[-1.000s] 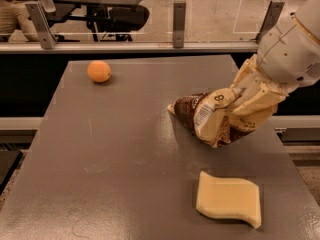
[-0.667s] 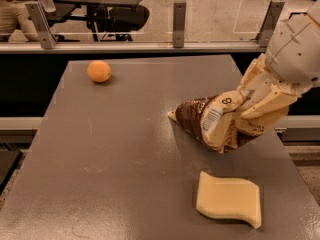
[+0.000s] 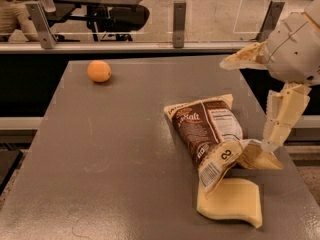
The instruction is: Move brown chip bag near sponge
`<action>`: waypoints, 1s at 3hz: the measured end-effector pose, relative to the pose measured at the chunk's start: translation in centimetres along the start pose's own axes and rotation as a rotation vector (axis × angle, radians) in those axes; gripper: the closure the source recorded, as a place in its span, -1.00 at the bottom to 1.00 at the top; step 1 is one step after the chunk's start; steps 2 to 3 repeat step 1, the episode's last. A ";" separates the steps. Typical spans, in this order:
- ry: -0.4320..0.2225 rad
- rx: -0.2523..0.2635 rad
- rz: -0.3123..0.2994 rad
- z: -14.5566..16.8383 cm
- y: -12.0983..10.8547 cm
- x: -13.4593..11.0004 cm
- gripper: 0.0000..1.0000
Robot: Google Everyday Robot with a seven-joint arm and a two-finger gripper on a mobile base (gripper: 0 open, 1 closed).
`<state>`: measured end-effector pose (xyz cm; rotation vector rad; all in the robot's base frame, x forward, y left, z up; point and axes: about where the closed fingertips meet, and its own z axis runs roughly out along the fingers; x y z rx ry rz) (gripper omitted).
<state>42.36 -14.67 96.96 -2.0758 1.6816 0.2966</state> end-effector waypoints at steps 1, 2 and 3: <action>0.000 0.000 0.000 0.0 0.0 0.0 -1.00; 0.000 0.000 0.000 0.0 0.0 0.0 -1.00; 0.000 0.000 0.000 0.0 0.0 0.0 -1.00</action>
Offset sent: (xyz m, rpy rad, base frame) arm 0.0000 0.0000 0.0000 0.0000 0.0000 0.0000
